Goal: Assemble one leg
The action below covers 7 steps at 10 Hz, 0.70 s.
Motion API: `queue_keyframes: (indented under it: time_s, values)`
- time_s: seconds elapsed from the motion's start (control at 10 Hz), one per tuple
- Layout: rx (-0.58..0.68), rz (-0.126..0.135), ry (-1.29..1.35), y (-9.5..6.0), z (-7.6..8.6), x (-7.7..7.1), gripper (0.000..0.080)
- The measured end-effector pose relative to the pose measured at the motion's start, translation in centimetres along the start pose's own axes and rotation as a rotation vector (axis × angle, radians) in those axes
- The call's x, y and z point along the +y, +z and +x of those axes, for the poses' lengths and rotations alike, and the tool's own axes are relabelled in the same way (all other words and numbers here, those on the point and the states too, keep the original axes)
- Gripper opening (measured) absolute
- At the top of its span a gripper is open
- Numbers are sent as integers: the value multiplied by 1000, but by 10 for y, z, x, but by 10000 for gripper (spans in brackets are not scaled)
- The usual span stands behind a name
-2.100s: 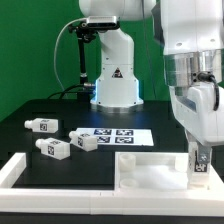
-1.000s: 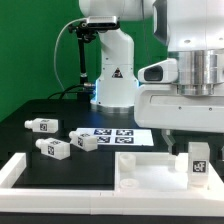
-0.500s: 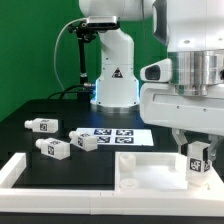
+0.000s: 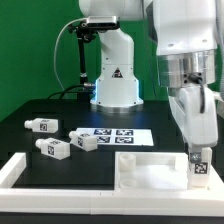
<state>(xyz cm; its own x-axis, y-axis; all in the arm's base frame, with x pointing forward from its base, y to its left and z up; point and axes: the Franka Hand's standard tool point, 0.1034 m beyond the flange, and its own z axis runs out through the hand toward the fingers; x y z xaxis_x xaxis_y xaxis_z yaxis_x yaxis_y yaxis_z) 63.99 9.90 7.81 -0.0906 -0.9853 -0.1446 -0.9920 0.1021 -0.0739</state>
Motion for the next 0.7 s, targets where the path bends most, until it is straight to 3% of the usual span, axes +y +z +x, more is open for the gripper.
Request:
queue_keyframes:
  time_s: [0.2, 0.3, 0.4, 0.5, 0.7]
  values:
    - [10, -11, -112, 0, -1, 2, 287]
    - [28, -30, -252, 0, -5, 4, 391]
    - [38, -24, -467, 0, -6, 2, 529]
    - [34, -29, -672, 1, -7, 3, 612]
    - [46, -35, -820, 1, -21, 7, 642]
